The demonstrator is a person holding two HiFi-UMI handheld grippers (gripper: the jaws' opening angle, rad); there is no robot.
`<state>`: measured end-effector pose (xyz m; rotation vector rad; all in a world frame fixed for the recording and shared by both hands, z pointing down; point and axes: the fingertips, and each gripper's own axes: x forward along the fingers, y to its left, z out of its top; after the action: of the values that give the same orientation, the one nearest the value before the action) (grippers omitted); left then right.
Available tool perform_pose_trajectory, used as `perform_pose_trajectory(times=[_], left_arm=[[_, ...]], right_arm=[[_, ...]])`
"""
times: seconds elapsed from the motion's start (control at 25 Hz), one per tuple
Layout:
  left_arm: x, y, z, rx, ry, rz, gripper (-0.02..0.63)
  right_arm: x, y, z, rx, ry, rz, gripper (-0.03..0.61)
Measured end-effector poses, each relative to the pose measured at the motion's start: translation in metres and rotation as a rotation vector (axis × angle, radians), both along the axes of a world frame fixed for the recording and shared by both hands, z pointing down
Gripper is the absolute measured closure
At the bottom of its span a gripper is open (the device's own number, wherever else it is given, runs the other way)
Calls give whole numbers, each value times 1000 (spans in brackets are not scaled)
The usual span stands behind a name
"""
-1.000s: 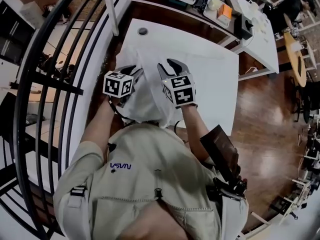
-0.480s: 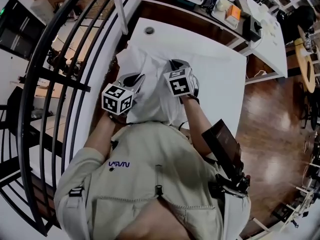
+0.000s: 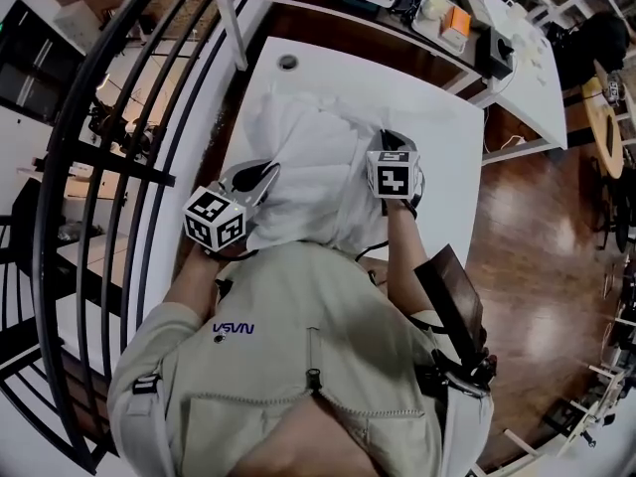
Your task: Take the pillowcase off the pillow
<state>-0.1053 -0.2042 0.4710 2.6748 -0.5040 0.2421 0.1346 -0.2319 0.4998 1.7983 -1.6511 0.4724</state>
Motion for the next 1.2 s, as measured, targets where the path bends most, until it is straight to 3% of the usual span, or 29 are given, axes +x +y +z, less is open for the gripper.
perform_pose_trajectory(times=[0.2,0.36,0.52,0.64,0.72,0.84,0.96,1.08,1.2], left_arm=[[7,8,-3,-17,11,35,591],[14,17,-7,-10,16,69,591],[20,29,-11,34,-7,123,591],[24,38,-14,64,-22,161,591],[26,44,-15,84,-34,180,591],[26,48,-13,107,-55,181,591],[22,45,-8,121,-80,163,591],[16,34,-6,142,-103,123,584],[6,9,-16,182,-107,14,541]], right_arm=[[-16,-2,2,-39,-17,-93,560],[-36,-9,-33,24,-115,-172,420],[-67,-33,-76,130,-185,-269,414],[-87,-61,-84,138,-207,-328,414],[-104,-79,-74,84,-222,-383,390],[-123,-86,-33,-116,-212,-470,373],[-132,-75,-6,-239,-208,-518,562],[-137,-67,0,-261,-196,-548,574],[-139,-64,-1,-257,-200,-555,574]])
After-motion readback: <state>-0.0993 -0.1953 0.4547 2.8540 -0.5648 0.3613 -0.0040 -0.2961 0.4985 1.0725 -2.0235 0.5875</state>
